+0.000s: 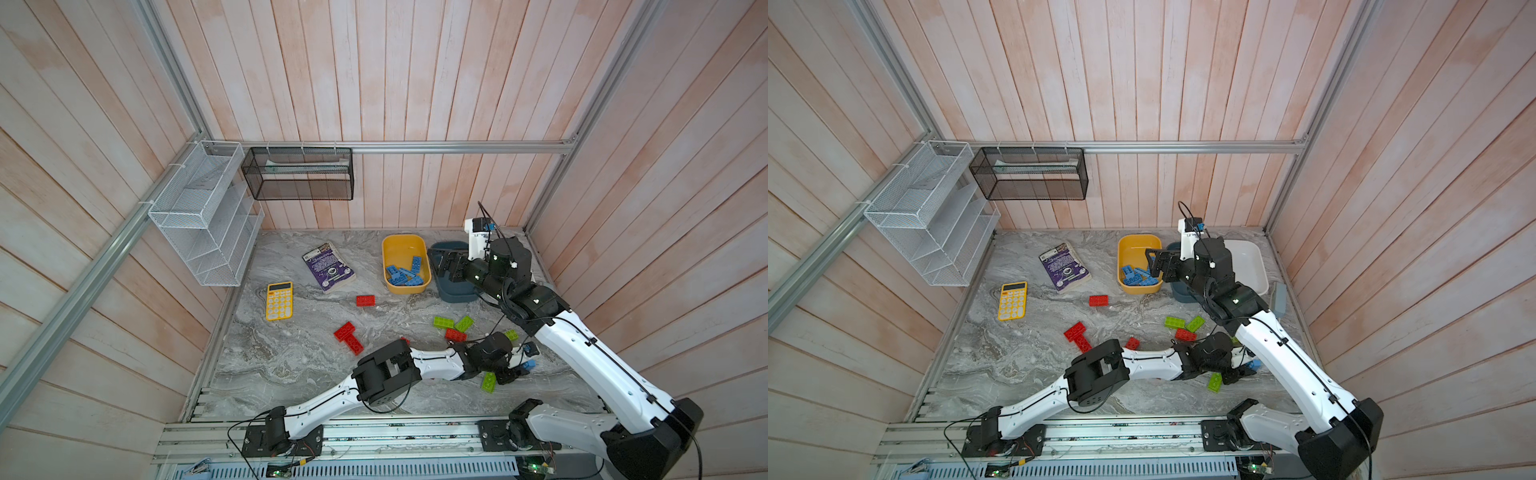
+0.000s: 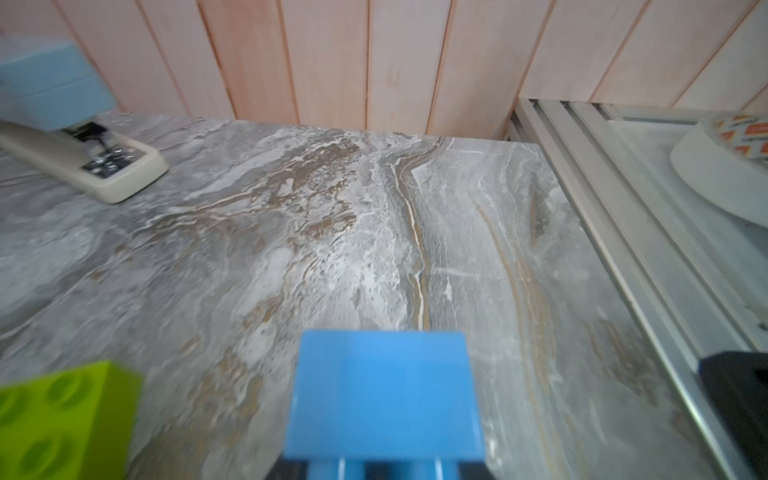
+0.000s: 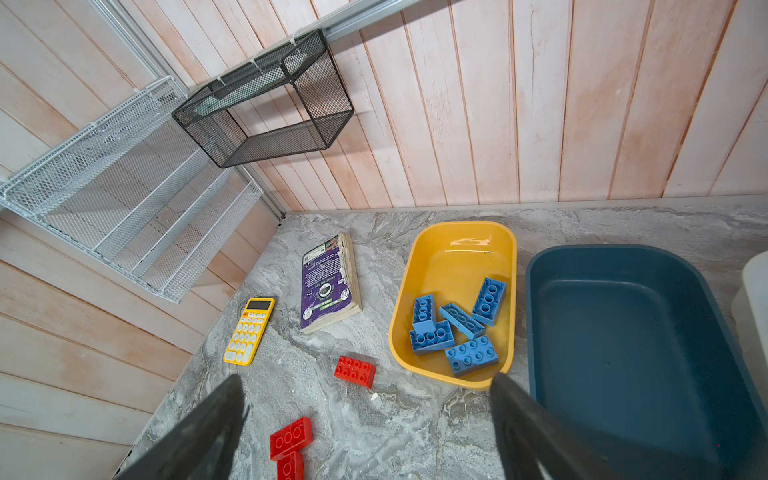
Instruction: Sort the legos into containers by color
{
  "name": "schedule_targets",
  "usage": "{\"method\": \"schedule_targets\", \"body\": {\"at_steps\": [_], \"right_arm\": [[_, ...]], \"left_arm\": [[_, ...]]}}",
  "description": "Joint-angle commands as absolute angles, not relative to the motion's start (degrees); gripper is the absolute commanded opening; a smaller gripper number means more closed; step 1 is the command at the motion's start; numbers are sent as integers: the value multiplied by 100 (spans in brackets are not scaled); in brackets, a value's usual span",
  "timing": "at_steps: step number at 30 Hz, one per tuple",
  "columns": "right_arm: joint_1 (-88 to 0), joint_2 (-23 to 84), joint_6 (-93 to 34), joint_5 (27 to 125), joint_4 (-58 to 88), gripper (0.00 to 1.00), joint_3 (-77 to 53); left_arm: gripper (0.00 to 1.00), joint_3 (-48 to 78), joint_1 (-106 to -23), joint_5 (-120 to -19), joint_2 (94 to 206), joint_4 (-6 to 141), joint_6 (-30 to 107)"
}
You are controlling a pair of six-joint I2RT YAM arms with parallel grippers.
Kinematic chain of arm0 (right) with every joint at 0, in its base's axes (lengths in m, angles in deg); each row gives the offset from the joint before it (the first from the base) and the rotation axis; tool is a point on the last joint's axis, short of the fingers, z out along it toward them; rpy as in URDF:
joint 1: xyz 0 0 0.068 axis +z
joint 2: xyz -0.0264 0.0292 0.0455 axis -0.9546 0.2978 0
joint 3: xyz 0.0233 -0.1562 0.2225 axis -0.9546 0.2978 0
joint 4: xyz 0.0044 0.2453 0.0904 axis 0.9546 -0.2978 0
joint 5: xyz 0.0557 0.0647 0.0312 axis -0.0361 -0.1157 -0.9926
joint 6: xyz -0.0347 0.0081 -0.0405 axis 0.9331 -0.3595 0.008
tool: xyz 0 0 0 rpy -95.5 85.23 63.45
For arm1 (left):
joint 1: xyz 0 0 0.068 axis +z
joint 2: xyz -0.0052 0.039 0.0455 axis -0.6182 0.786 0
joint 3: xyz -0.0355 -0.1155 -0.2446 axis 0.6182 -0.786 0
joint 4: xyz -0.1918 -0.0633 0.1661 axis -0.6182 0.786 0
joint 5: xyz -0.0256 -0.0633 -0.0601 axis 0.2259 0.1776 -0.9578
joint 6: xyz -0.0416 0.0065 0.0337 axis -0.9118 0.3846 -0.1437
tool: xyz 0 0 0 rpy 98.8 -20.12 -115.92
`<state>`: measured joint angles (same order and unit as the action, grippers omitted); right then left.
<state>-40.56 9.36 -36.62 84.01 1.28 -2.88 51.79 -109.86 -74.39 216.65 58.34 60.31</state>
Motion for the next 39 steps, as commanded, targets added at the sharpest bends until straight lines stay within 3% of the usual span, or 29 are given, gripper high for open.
{"method": "schedule_targets", "body": {"at_steps": [1, 8, 19, 25, 30, 39], "right_arm": [[-4149, 789, -3559, 8547, -121, 92, -513], [-4398, 689, -3631, 8469, -124, 92, -529], [-4833, 652, -3699, 8408, -274, 92, -429], [-5717, 514, -3875, 7977, -156, 91, -44], [-6049, 286, -3968, 7752, 48, 91, 598], [-6056, 96, -3721, 7796, 26, 91, 1390]], "left_arm": [[37, 4213, -10936, -6968, 20588, 5184, 5892], [32, 2096, -10607, -6529, 18979, 4298, 5575], [32, 781, -9857, -6065, 17516, 4711, 5164], [30, 283, -9100, -5804, 16849, 5509, 4543], [30, 836, -8372, -5730, 16911, 6550, 4058], [31, 3090, -7459, -6191, 18378, 8256, 3936]]}}
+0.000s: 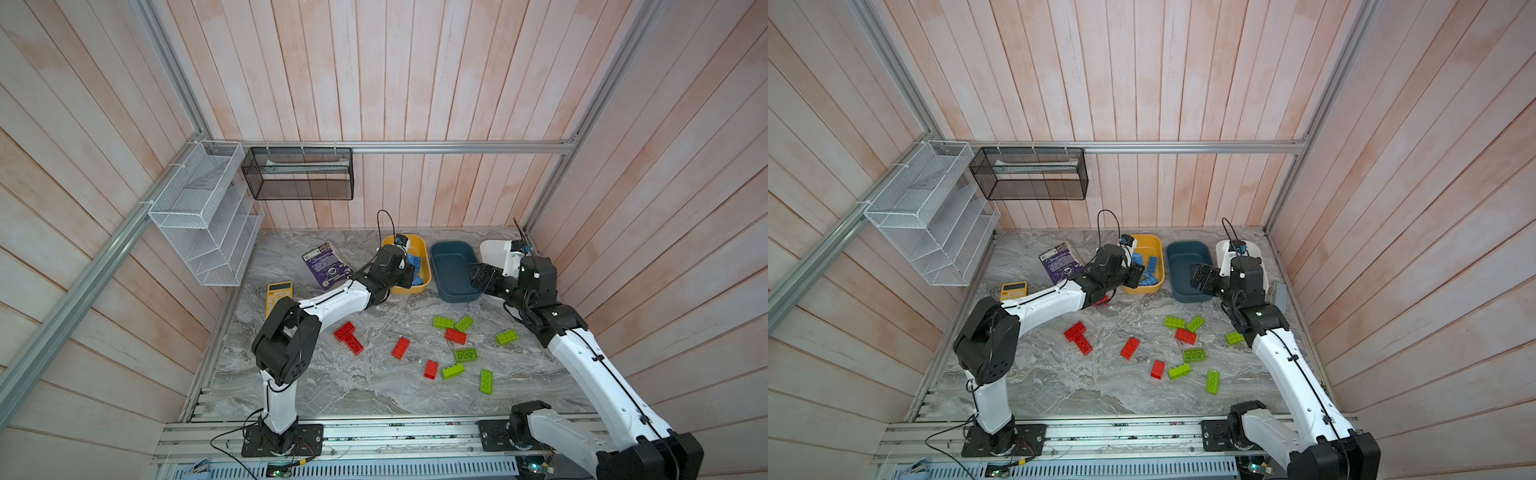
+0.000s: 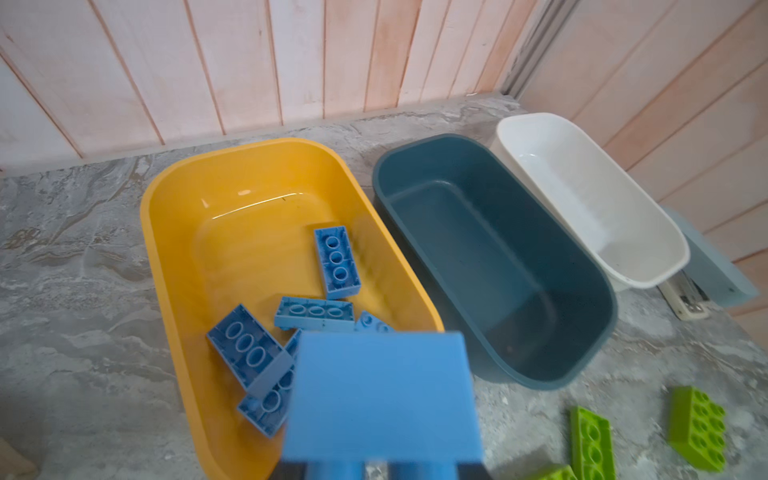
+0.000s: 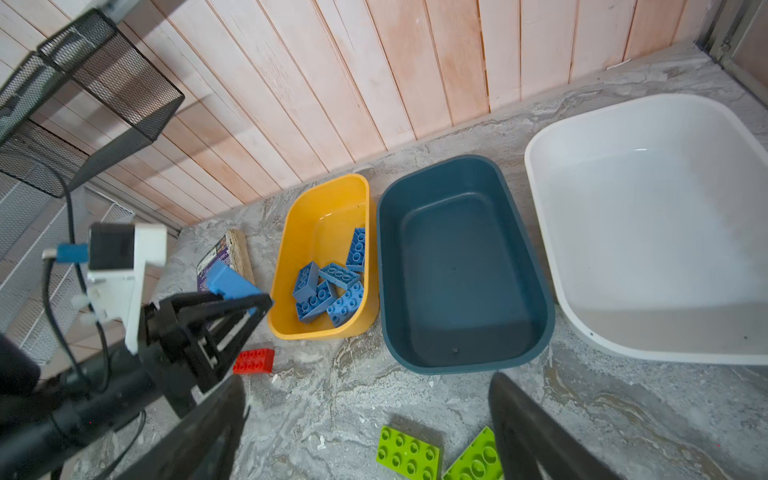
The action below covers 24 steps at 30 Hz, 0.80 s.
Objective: Sort the legos into containers by color
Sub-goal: 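Carry the blue brick to the yellow tub and release it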
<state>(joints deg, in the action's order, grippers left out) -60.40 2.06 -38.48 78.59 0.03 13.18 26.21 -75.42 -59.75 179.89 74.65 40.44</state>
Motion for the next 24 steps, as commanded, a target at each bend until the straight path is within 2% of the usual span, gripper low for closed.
{"method": "schedule_targets", "body": {"at_steps": [1, 4, 11, 18, 21, 24], "right_arm": [[-6055, 89, -3702, 7805, 14, 91, 1448], [-6054, 48, -3675, 7768, 18, 91, 1602], [-6041, -92, -3595, 7632, -8, 92, 1848], [-5735, 34, -3543, 7774, -245, 94, 2191], [-5301, 200, -3516, 8120, -372, 95, 2214], [-4712, 451, -3507, 8354, -408, 94, 2181]], "left_arm": [[31, 3398, -7419, -6207, 18586, 8477, 3938], [32, 4121, -7330, -6235, 19150, 8999, 3922], [37, 4837, -7298, -6262, 19649, 9330, 3943], [67, 5034, -7297, -6185, 19376, 9551, 4022], [73, 4648, -7312, -6095, 18890, 9492, 3935], [77, 3736, -7379, -6000, 18044, 9095, 3708]]}}
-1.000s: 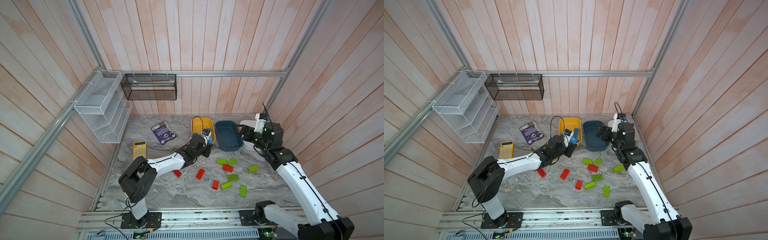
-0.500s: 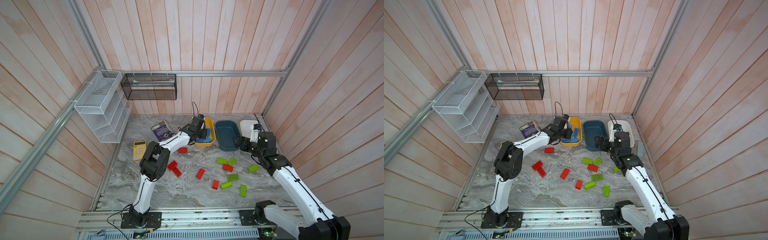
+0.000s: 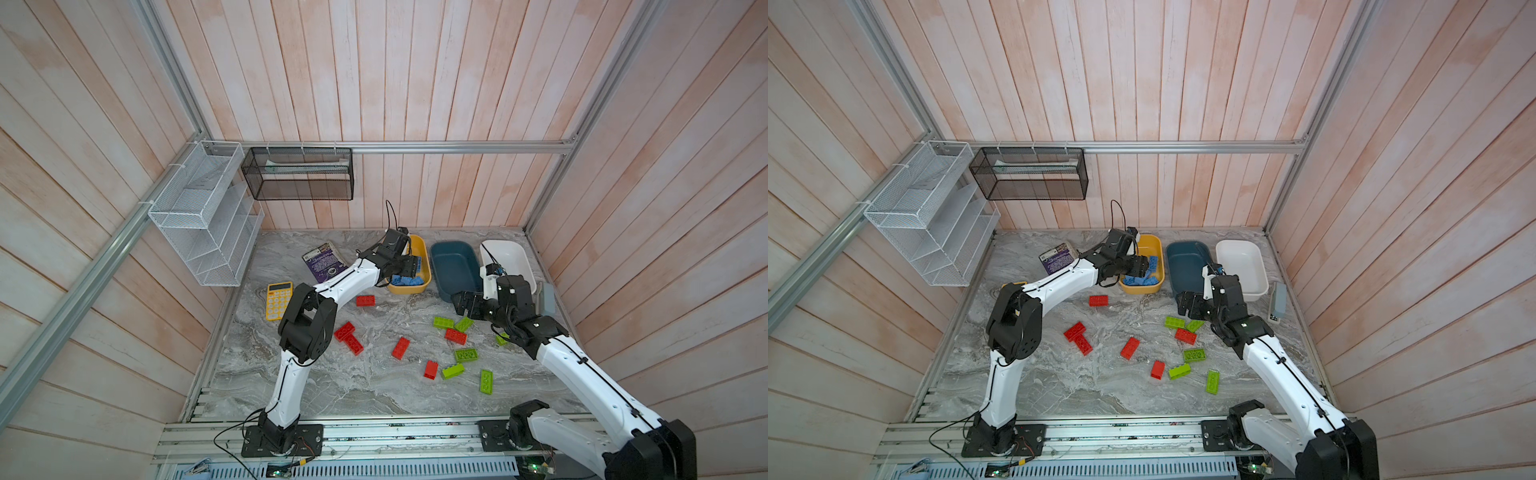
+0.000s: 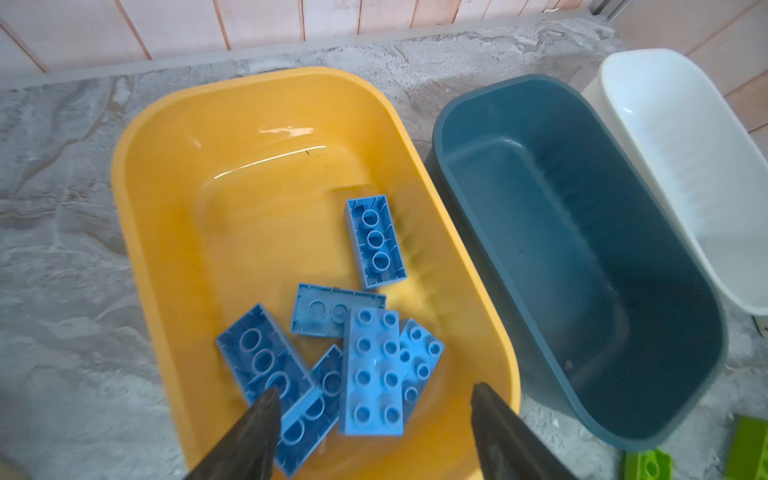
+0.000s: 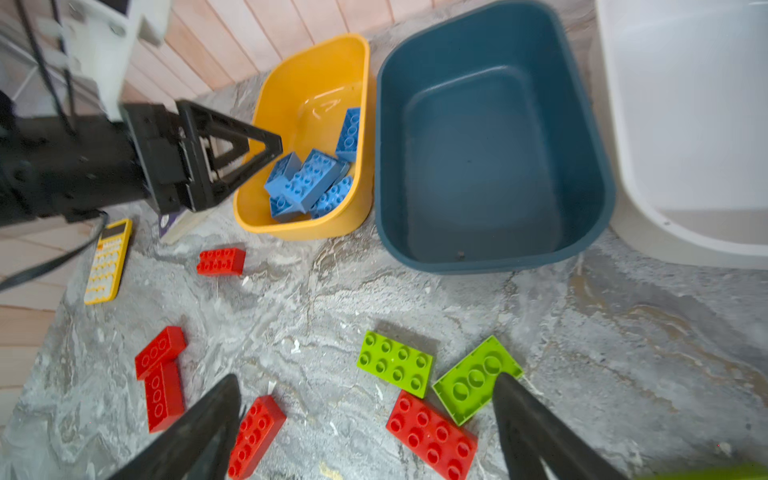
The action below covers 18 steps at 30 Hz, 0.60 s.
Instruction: Sort the legos into containers by color
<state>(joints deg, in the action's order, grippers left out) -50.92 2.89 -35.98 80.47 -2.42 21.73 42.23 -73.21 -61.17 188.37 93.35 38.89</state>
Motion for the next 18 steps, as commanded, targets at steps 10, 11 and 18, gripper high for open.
{"method": "schedule_targets", "body": {"at_steps": [10, 11, 18], "right_arm": [[-2950, 1763, -4495, 9092, -44, 93, 2088], [-2823, 1875, -4614, 9146, 35, 92, 2096], [-1967, 2931, -5063, 9292, 260, 91, 1636]], "left_arm": [[87, 44, -7663, -5488, 14363, 8134, 2821], [87, -208, -7663, -5427, 14011, 8207, 2739], [87, -1423, -7656, -4965, 11681, 9035, 2316]]}}
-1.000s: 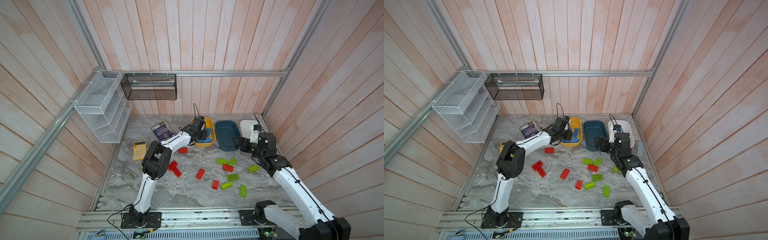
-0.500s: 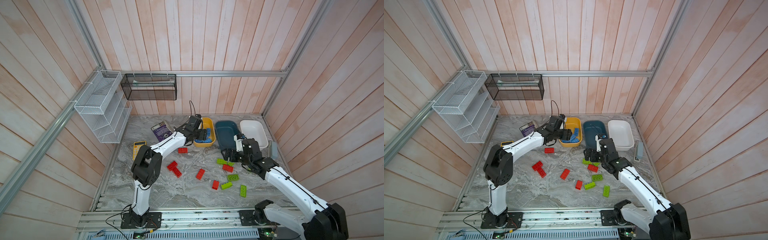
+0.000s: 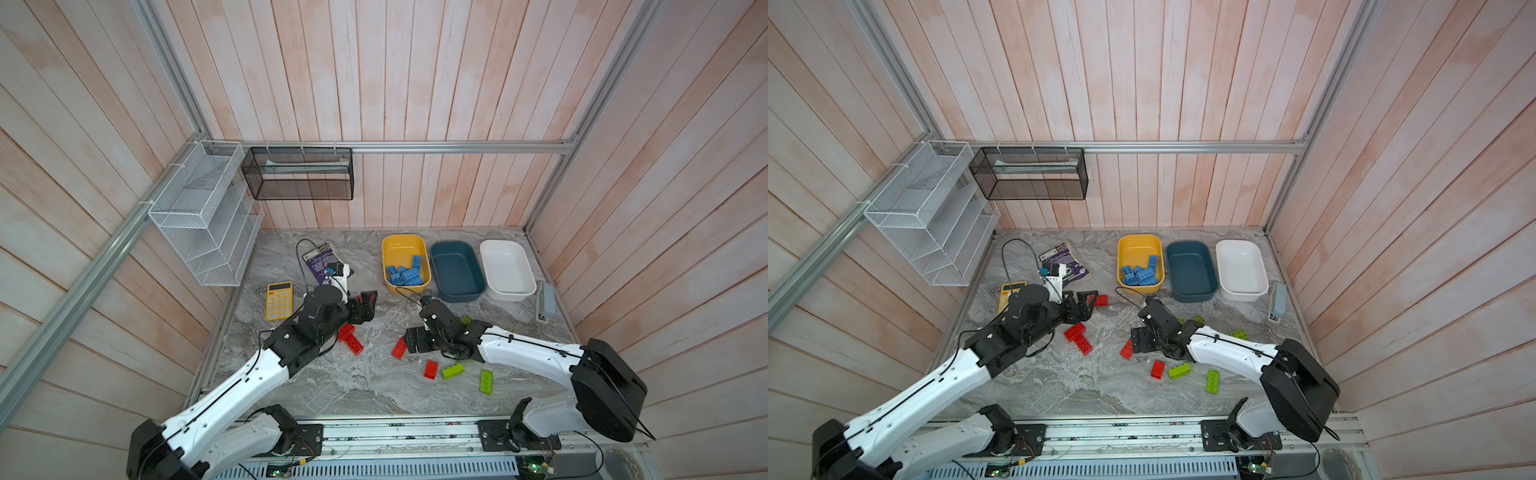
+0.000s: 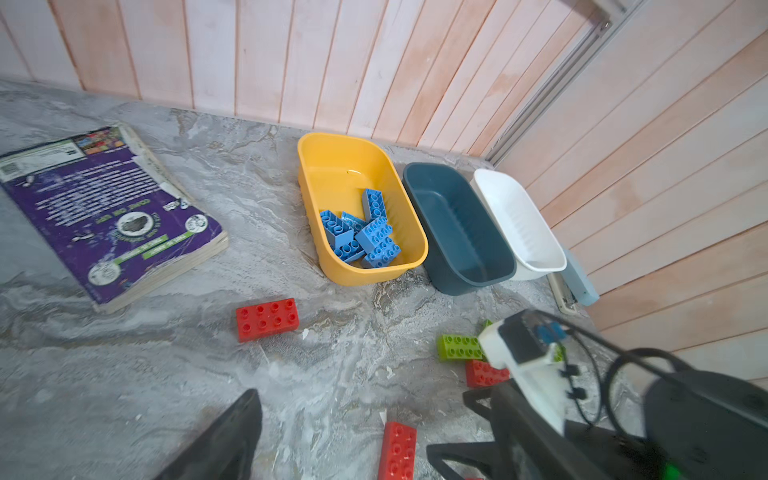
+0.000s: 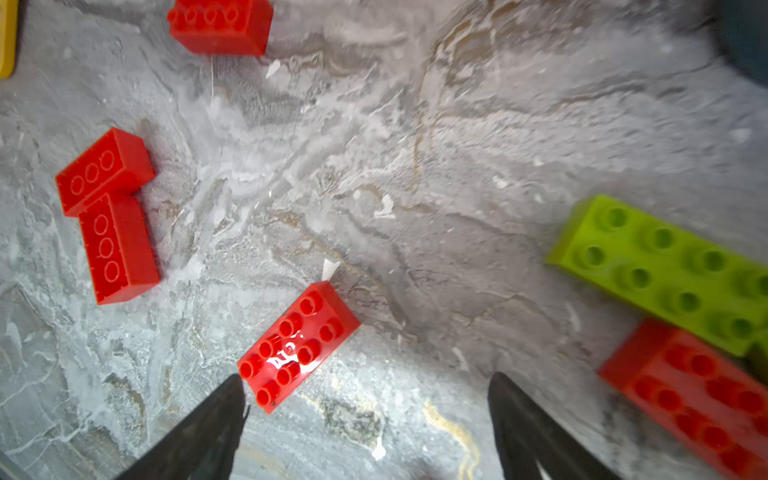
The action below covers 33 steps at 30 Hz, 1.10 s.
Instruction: Sort the legos into containers by color
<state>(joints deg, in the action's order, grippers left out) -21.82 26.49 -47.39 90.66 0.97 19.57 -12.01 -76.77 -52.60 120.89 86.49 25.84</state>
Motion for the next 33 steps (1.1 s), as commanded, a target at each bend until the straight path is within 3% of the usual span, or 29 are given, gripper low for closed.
{"method": "schedule_targets", "body": {"at_steps": [1, 8, 13, 21, 26, 28, 30, 33], "right_arm": [[-1852, 3093, -5116, 9295, 275, 91, 1563], [-1442, 3839, -5361, 9287, 333, 89, 1115], [-1277, 4415, -5359, 9463, 12, 77, 577], [-1057, 4639, -5362, 9894, -372, 67, 525], [-988, 4605, -5350, 9984, -439, 49, 674], [-988, 4571, -5353, 10026, -469, 37, 705], [-976, 4492, -5353, 10066, -476, 18, 710], [-992, 4304, -5333, 10078, -545, 16, 635]], "left_arm": [[87, -1490, -7659, -4908, 11470, 9174, 2311], [87, -1713, -7659, -4629, 10521, 9970, 2284], [87, -1827, -7659, -4532, 10172, 10149, 2275], [87, -2008, -7659, -4627, 10010, 10208, 2222], [87, -2137, -7656, -4670, 9991, 10178, 2162], [87, -2156, -7660, -4675, 10001, 10168, 2152], [87, -2157, -7659, -4681, 10024, 10183, 2143], [87, -2159, -7659, -4690, 10078, 10192, 2110]]}}
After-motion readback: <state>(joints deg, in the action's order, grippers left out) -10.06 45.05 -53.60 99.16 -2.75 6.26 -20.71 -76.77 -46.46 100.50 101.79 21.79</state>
